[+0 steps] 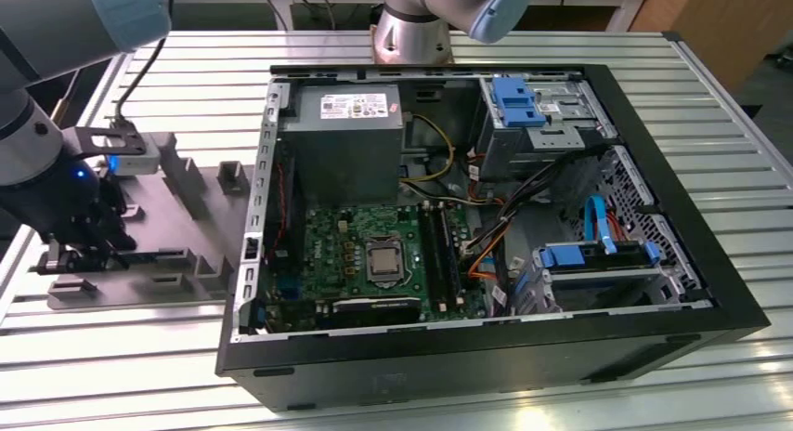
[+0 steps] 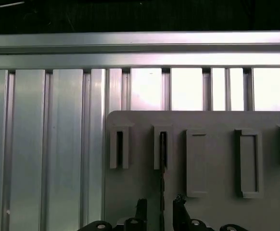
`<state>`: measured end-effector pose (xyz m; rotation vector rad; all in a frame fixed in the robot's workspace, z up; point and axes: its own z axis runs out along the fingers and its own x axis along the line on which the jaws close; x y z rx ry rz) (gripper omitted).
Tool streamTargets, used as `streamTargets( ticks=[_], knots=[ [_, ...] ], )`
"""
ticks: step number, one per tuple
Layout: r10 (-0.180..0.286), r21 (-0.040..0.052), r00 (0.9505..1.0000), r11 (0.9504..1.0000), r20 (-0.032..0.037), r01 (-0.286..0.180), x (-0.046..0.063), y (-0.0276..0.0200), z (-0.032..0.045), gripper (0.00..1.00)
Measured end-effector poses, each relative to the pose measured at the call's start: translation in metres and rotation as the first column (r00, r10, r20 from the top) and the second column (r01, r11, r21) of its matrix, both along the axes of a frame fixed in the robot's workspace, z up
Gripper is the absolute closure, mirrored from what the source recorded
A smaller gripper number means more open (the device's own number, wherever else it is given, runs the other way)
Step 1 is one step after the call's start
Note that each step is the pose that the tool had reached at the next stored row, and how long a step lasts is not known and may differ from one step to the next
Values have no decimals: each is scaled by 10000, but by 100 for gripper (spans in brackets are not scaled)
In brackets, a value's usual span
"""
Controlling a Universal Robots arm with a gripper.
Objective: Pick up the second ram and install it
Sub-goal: 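Pick up the second ram and move it above second insertion slot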
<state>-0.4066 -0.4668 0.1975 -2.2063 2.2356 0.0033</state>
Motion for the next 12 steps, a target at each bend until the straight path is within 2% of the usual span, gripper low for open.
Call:
streamTargets(
  ticks=[5,7,8,12],
  knots=[
    [0,0,10000,10000,1,0,0,0,-19,65],
    [1,0,10000,10000,2,-1,0,0,-24,67],
    [0,0,10000,10000,1,0,0,0,-26,73],
    [1,4,10000,10000,2,-1,0,0,-35,73]
  ],
)
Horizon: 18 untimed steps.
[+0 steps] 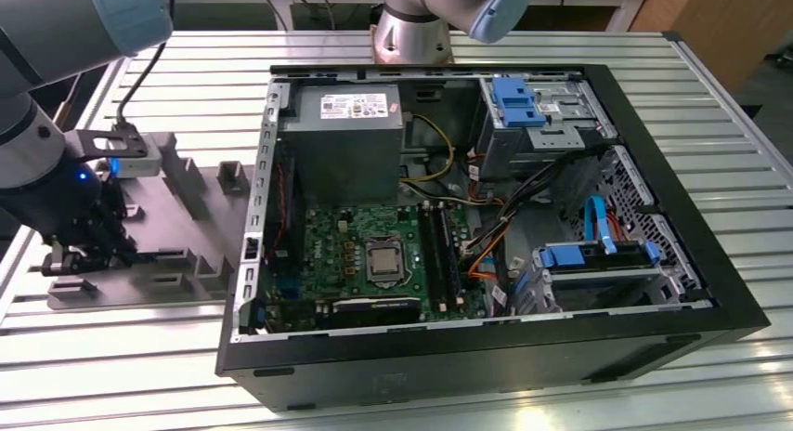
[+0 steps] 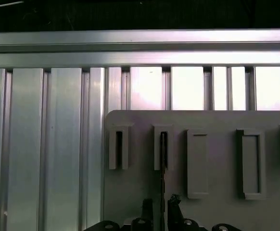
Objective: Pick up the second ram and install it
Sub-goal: 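Pick up the second ram and move it above second insertion slot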
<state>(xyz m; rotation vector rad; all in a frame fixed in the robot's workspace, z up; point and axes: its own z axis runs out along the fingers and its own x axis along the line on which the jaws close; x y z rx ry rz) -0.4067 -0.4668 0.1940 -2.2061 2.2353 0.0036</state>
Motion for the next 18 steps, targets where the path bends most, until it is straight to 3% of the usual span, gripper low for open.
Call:
streamTargets(
  ticks=[18],
  knots=[
    [-2,72,10000,10000,0,2,-41,13,-69,73]
  ],
)
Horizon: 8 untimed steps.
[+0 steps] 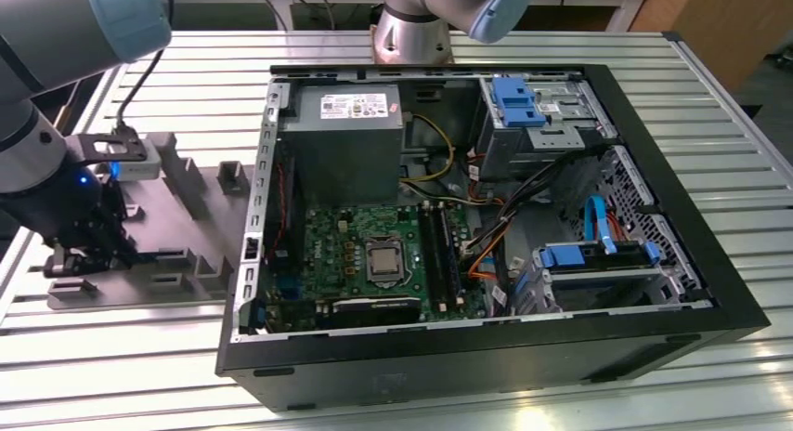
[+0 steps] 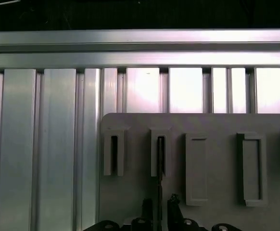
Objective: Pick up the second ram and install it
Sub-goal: 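Pick up the second ram and move it above second insertion slot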
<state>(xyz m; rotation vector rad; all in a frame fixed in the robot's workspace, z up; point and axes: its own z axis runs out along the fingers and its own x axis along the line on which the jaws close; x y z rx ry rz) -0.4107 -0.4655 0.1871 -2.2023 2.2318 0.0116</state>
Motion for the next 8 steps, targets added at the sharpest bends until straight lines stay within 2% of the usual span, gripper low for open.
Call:
streamTargets(
  ticks=[8],
  knots=[
    [2,3,10000,10000,-1,-2,-9,6,-15,73]
  ],
)
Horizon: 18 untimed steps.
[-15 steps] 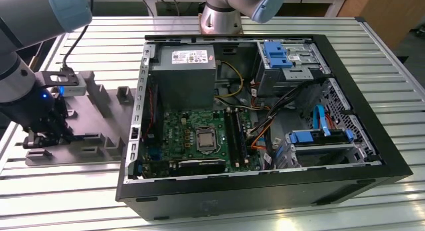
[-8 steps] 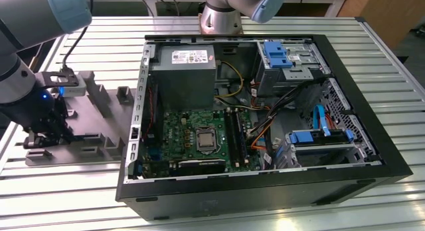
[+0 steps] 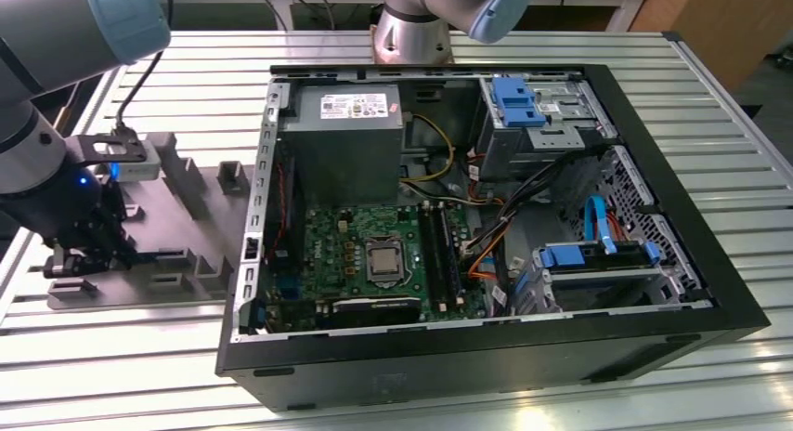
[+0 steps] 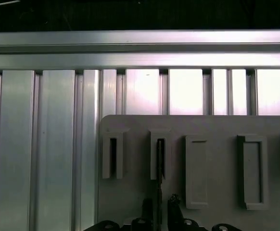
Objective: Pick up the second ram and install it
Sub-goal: 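Pick up the second ram and move it above second insertion slot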
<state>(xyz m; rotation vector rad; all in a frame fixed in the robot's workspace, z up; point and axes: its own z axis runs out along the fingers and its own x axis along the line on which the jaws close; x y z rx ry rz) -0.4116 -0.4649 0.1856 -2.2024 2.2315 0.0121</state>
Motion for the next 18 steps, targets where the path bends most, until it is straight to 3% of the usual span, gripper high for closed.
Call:
streamTargets(
  ticks=[18],
  knots=[
    [-3,-1,10000,10000,-2,3,10,3,10,73]
  ],
)
